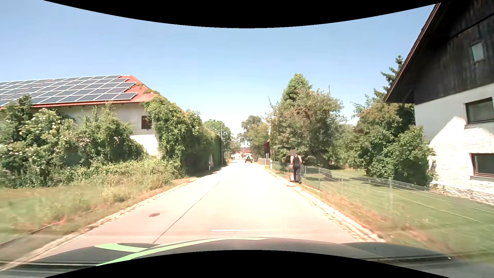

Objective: Follow the waypoints while adhering to traffic rules and regulations

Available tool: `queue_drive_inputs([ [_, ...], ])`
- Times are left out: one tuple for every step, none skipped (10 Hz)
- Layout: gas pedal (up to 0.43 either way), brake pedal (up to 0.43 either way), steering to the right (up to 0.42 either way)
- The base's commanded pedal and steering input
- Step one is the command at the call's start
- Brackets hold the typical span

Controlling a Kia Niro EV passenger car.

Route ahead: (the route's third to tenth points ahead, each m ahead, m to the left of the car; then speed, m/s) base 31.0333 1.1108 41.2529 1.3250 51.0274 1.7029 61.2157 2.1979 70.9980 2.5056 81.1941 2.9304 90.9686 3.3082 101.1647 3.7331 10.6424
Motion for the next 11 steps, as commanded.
queue_drive_inputs([
  [0.039,0.0,0.003],
  [0.039,0.0,0.004],
  [0.039,0.0,0.004],
  [0.039,0.0,0.004],
  [0.039,0.0,0.004],
  [0.039,0.0,0.004],
  [0.039,0.0,0.004],
  [0.039,0.0,0.004],
  [0.039,0.0,0.004],
  [0.039,0.0,0.004],
  [0.039,0.0,0.004],
])
